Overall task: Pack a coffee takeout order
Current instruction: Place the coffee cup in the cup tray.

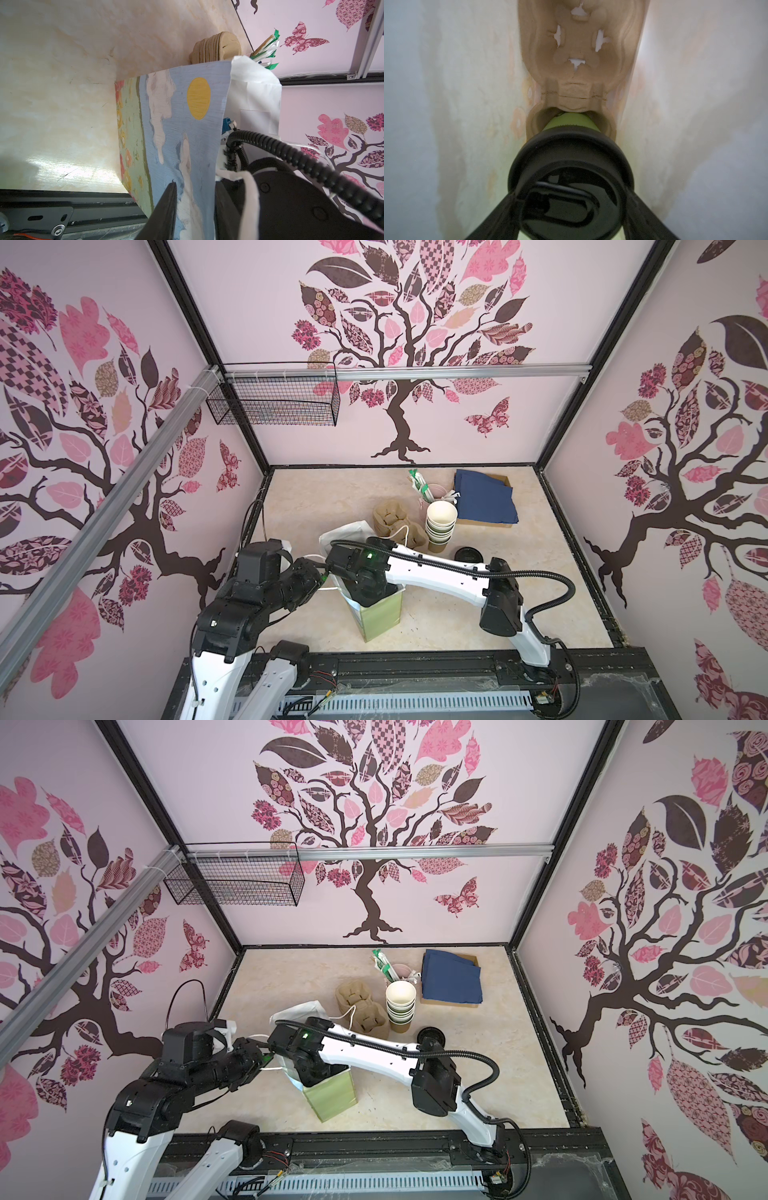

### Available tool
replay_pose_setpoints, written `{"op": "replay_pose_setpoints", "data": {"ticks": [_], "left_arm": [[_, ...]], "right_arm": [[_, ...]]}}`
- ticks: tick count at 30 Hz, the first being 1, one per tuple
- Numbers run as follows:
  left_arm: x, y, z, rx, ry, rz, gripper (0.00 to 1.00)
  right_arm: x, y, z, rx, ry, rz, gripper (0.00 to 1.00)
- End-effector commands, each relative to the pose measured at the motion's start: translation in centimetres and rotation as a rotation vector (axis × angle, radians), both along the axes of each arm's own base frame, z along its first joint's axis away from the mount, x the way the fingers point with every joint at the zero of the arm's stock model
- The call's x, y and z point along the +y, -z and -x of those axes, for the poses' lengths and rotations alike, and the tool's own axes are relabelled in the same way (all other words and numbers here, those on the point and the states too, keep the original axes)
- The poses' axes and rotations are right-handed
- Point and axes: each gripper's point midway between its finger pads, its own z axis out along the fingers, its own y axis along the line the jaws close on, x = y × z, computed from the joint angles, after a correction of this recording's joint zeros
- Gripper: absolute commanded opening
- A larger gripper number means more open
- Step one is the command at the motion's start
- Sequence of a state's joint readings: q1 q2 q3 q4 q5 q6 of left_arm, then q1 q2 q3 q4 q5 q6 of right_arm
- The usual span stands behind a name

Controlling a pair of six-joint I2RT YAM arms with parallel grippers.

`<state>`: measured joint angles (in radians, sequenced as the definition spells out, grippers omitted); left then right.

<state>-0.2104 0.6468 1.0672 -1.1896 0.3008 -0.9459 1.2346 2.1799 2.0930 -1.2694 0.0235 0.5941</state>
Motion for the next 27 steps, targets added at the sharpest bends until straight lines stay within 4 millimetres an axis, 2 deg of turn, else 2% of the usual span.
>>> {"op": "replay_pose_setpoints", "data": {"ticks": [1,12,19,27], "left_arm": [[0.5,-1.9,0.1,-0.055,-0.015,-0.018,0.32],[1.1,-1.9,0.2,-0.049,-0.051,-0.033,0.07],[1.6,-1.4,0.1,-0.027,-0.062,-0.069,0.03],[1.6,-2.0,-0.1,-0.052,-0.063,-0.062,0.03]], "right_arm": [[-1.9,5.2,0.5,0.052,-0.018,0.149,0.69],[-2.6,7.7,0.9,0.072,-0.043,0.178,0.69],[-2.5,9.2,1.5,0.076,-0.088,0.209,0.68],[-3.4,11.9,1.9,0.089,-0.116,0.261,0.68]]}}
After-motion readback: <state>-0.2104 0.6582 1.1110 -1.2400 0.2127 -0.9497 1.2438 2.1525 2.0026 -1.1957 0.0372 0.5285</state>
